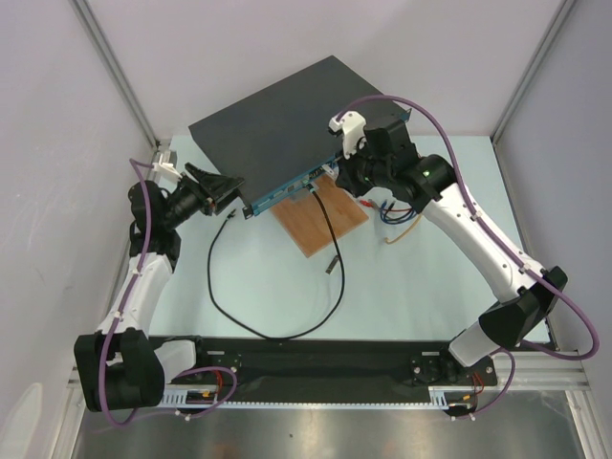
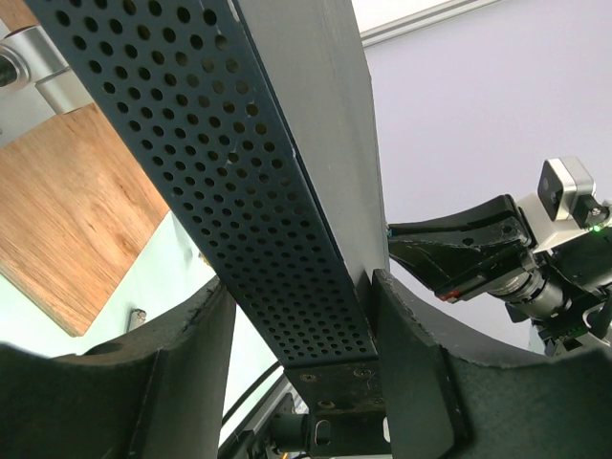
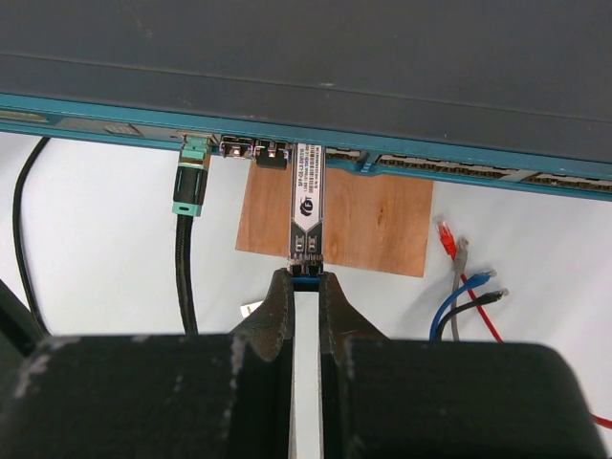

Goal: Insert the plug into the switch port

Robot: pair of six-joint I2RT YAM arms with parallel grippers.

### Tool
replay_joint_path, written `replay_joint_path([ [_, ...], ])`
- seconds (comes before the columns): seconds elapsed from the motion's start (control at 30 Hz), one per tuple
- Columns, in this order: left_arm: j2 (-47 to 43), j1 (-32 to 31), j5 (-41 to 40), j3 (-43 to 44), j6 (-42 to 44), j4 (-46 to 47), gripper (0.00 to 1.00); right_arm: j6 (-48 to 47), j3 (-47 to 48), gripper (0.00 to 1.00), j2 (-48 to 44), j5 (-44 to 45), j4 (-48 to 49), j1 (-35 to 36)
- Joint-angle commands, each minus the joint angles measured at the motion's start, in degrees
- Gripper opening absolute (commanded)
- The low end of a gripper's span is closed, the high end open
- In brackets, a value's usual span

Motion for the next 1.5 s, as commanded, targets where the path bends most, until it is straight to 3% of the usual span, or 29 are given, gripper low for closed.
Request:
replay_joint_path([
  [0.0, 0.8, -3.3, -1.4, 2.7, 4.8, 2.9, 0.00, -0.3, -0.7, 0.00, -1.1, -0.2, 5.3, 0.0],
  [0.9, 0.7, -3.4, -1.6, 2.3, 4.8, 3.1, 0.00, 1.1, 4.7, 0.00, 0.6, -1.7, 6.3, -0.3],
  [1.47, 0.9, -3.3, -1.5, 2.3, 4.8, 2.9, 0.00, 0.4, -2.2, 0.00, 0.3, -2.1, 12.1, 0.0],
])
